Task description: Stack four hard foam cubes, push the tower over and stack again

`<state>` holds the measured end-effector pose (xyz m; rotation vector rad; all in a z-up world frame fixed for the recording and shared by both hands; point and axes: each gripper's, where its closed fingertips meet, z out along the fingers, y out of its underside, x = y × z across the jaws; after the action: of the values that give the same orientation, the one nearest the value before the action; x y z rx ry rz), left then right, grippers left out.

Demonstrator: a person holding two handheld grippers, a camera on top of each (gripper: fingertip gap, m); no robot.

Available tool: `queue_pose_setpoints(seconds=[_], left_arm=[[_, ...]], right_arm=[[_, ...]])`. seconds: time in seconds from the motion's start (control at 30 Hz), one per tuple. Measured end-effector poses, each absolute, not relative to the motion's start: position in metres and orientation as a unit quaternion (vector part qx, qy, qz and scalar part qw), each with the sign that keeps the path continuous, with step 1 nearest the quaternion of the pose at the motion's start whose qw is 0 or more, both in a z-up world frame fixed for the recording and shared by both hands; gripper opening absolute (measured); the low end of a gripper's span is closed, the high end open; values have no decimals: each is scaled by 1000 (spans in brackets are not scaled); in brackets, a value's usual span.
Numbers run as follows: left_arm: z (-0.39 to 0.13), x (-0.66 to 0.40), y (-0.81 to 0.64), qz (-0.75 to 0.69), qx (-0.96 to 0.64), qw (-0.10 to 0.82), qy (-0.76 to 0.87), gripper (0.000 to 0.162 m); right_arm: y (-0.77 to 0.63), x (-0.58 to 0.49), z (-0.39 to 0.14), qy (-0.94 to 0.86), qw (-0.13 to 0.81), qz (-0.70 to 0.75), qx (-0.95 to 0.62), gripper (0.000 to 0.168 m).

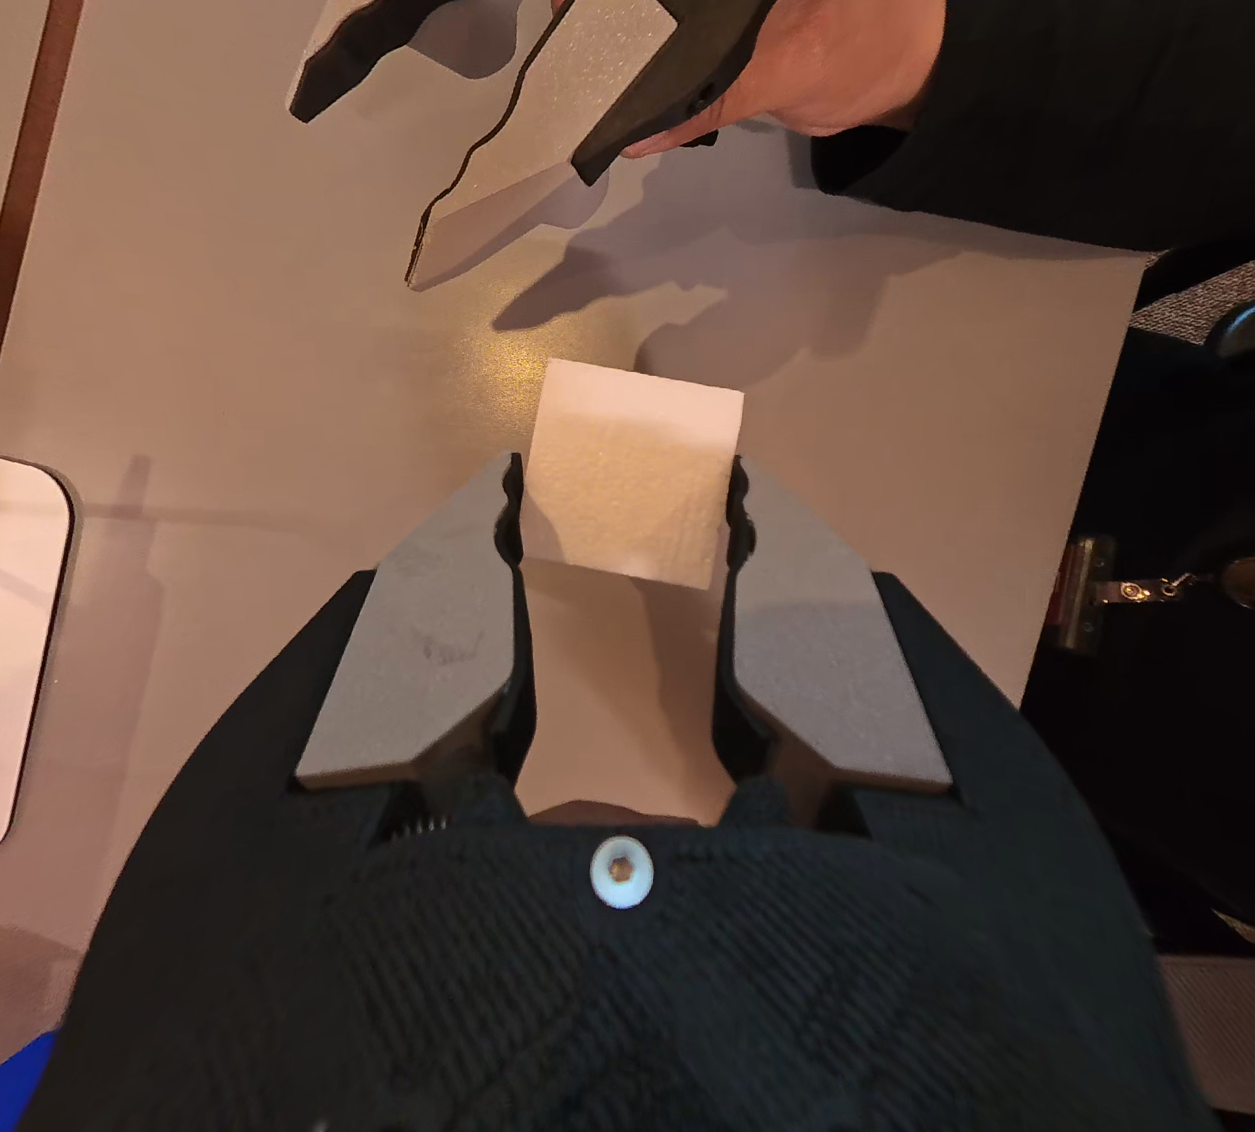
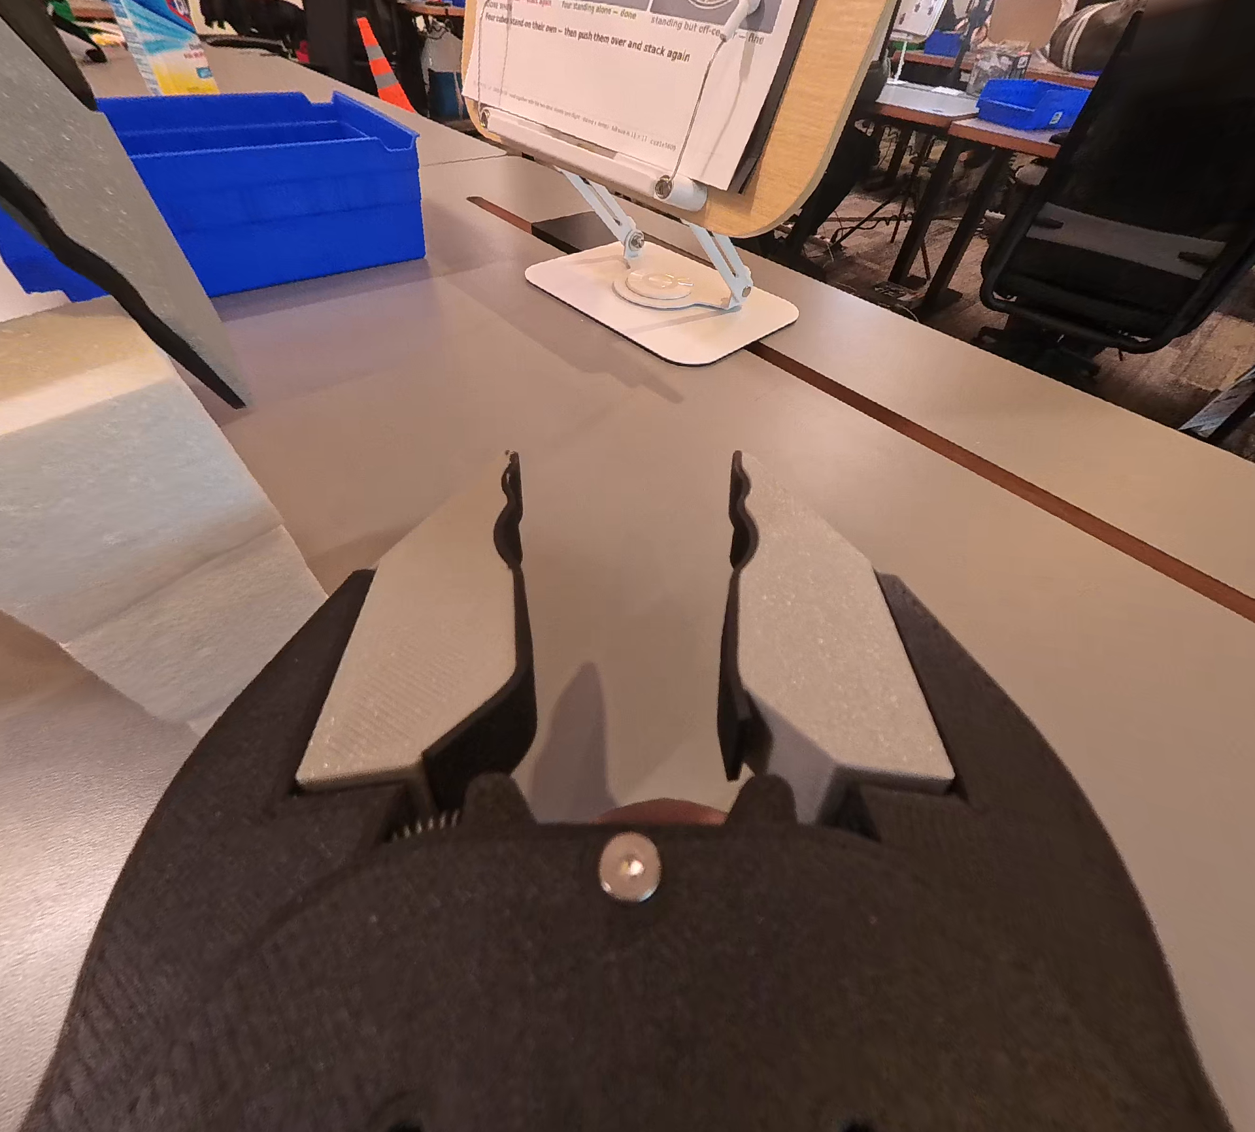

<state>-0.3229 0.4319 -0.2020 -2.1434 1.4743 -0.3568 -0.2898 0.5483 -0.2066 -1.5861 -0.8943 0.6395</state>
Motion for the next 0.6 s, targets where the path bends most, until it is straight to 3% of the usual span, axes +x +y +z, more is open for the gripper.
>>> queue_pose_setpoints(seconds=[0.3,0.6], left_arm=[[-200,-325,434,-132,-794,263,532,73],[-152,-377,432,-129,-797,320,496,76]], right_arm=[[548,-289,-206,-380,570,273,-675,59],[548,-289,-204,-378,572,277,-674,59]])
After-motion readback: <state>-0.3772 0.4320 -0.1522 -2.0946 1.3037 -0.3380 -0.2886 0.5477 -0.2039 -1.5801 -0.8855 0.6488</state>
